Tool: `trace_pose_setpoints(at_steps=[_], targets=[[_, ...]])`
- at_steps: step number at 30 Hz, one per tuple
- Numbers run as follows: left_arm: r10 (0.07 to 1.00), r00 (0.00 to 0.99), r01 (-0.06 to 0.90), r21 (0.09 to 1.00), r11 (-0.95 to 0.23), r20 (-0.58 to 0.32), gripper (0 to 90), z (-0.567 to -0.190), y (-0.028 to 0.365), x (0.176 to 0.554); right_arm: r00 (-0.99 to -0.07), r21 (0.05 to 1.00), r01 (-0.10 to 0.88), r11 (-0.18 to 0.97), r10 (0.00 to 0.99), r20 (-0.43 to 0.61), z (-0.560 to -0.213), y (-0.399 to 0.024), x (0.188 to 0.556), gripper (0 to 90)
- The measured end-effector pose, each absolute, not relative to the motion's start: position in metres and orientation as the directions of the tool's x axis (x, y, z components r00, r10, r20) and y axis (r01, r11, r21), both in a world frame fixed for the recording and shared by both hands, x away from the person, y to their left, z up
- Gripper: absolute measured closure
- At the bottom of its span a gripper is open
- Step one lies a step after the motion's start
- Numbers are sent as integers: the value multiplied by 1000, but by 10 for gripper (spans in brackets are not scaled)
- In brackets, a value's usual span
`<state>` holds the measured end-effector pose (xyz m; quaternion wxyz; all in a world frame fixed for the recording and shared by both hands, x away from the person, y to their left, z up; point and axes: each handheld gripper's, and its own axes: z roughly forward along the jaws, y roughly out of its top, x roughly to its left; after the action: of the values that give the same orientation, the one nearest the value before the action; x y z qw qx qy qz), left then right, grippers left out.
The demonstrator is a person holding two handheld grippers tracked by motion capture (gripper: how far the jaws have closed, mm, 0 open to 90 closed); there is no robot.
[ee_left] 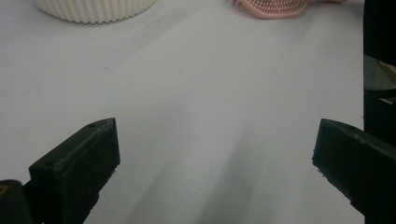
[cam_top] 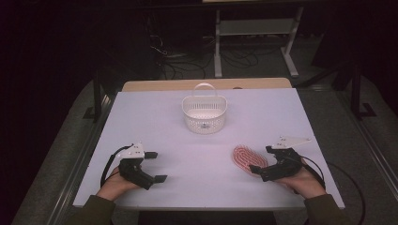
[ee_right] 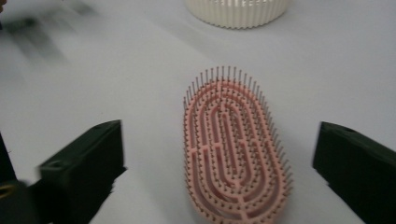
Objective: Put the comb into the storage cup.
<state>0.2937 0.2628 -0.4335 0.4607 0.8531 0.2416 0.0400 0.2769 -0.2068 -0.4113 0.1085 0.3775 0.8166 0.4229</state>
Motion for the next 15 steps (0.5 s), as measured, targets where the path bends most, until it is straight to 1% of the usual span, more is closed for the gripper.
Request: trace_pose_setpoints(at_steps=[15], targets=[[451, 879, 375, 807, -457, -154, 4, -433, 263, 293, -709, 770, 508, 387, 695, 118, -412, -198, 276, 0]])
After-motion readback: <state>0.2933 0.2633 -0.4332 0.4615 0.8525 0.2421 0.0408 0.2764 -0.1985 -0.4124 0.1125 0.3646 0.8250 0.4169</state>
